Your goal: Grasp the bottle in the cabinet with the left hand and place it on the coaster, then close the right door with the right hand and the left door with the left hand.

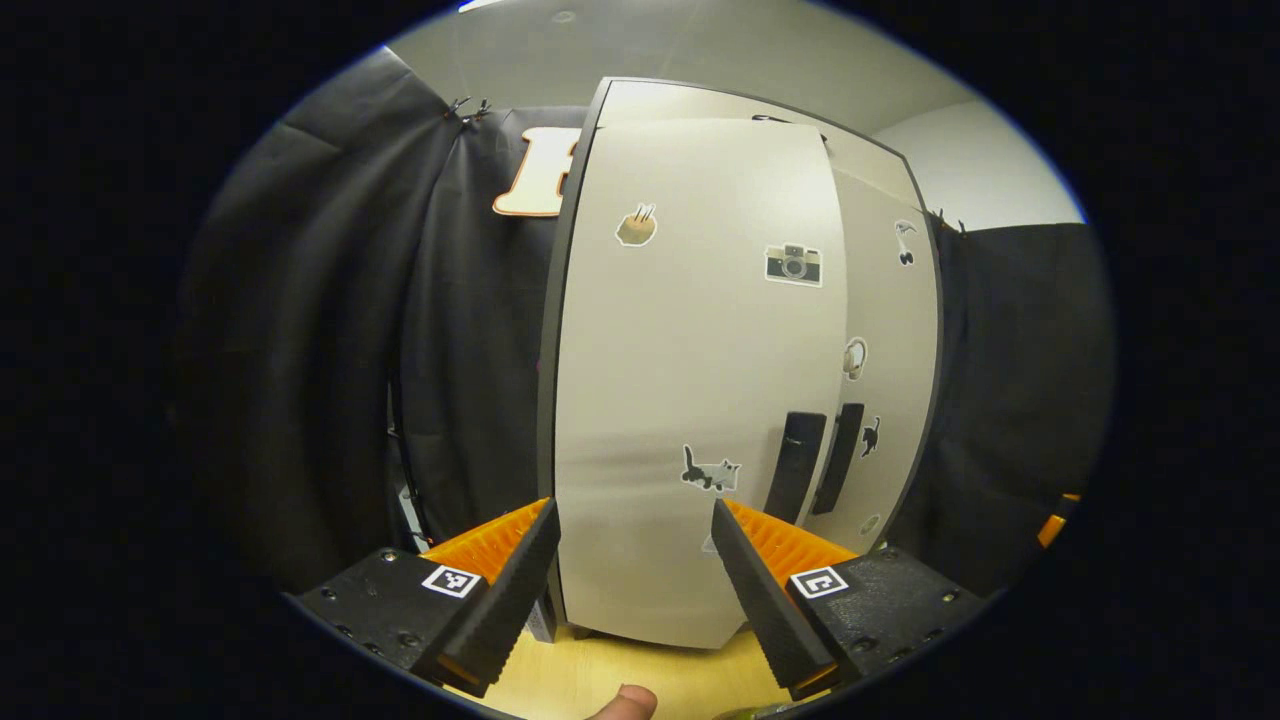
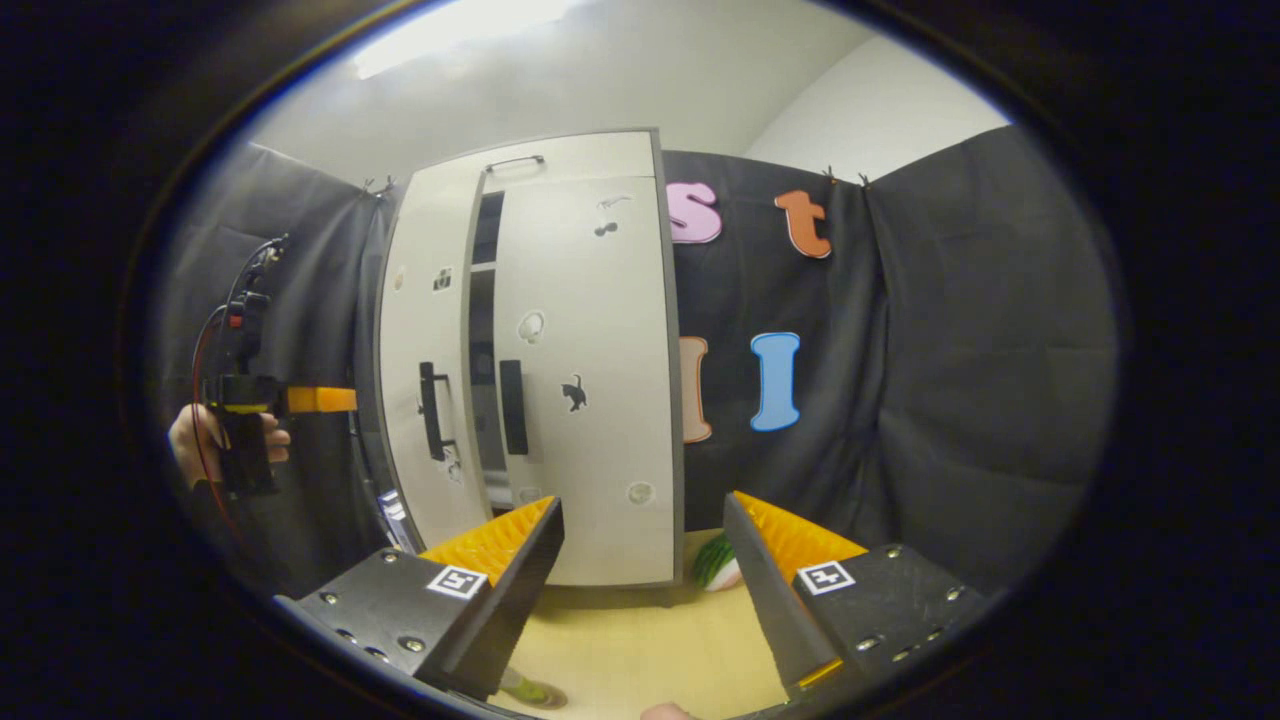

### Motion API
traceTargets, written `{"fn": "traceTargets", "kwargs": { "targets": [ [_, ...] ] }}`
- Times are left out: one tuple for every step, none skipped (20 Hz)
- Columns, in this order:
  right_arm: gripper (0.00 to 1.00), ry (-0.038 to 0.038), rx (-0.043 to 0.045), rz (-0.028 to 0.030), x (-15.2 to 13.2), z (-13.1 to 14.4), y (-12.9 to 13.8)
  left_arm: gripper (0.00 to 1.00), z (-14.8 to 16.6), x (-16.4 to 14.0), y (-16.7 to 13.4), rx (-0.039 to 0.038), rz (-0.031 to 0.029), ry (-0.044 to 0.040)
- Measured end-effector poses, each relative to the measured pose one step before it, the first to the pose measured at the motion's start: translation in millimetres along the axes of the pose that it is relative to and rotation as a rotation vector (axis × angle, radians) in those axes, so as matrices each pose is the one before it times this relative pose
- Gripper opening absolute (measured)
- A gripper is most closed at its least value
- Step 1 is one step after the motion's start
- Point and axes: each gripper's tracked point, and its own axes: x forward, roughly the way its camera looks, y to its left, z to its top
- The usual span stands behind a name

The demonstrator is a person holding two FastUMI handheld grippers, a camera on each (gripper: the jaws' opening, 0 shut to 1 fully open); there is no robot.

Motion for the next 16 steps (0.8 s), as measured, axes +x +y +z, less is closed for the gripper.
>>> {"fn": "traceTargets", "kwargs": {
  "targets": [
    [0.97,-0.00276,-0.00228,0.00407,0.97,1.63,3.83,0.96,-2.11,-6.65,0.81,0.00938,0.00403,-0.00393],
    [0.97,-0.0021,0.00052,0.00427,0.97,2.57,3.84,0.96,-2.5,-7.43,-1.47,0.0063,0.00398,-0.00066],
    [0.97,-0.00099,0.0033,0.00565,1.18,2.07,3.99,0.96,-3.54,-7.03,-2.14,0.00647,0.00497,0.00263],
    [0.97,-0.00081,0.00556,0.00474,1.83,2.01,5.03,0.96,-1.89,-5.74,-0.27,0.00497,0.00684,-0.00028],
    [0.97,-0.00082,0.00481,0.00351,1.13,1.67,4.04,0.96,-1.87,-5.5,-3.01,-0.00028,0.00067,0.00254],
    [0.97,0.00094,0.00462,0.00453,1.86,1.69,5.01,0.96,-3.22,-5.5,-5.01,-0.00615,-0.01012,0.00761],
    [0.97,-0.00019,0.00232,0.00492,1.67,1.84,4.46,0.96,-1.31,-4.61,-3.87,-0.0095,-0.00626,-0.00218],
    [0.97,0.00153,0.00099,0.00401,1.83,1.87,4.38,0.96,-2.86,-4.44,-3.43,-0.0074,-0.0057,0.00401],
    [0.97,0.00098,-0.00143,0.00378,1.47,1.46,4.42,0.96,-2.95,-2.92,-2.81,-0.00438,-0.00842,0.00797],
    [0.97,0.00091,-0.00184,0.00243,2.06,2.32,3.75,0.96,-3.56,-4.0,-1.11,0.00068,-0.00146,0.00717],
    [0.98,-0.00285,-0.00434,0.00197,1.0,3.19,3.52,0.96,-0.55,-2.83,-0.33,0.0024,0.00202,0.0005],
    [0.97,-0.00517,-0.00419,0.00536,0.84,3.95,3.82,0.97,-0.23,-2.86,0.02,0.00552,0.00186,-0.00106],
    [0.97,-0.0052,-0.00081,0.00538,0.96,2.44,4.27,0.97,-0.36,-3.03,0.78,0.00543,0.00226,-0.00093],
    [0.97,-0.00374,0.00041,0.00628,0.9,2.59,3.68,0.93,0.42,-2.94,-0.26,0.00423,0.00034,-0.00549],
    [0.97,-0.0009,-0.00178,0.0042,0.96,1.48,2.2,0.97,-0.61,-2.37,0.1,0.00211,0.00513,0.00081],
    [0.97,-0.00511,-0.00372,-0.00186,1.66,2.45,0.92,0.96,0.36,-2.09,-0.75,0.00125,0.00164,-0.00093]
  ]
}}
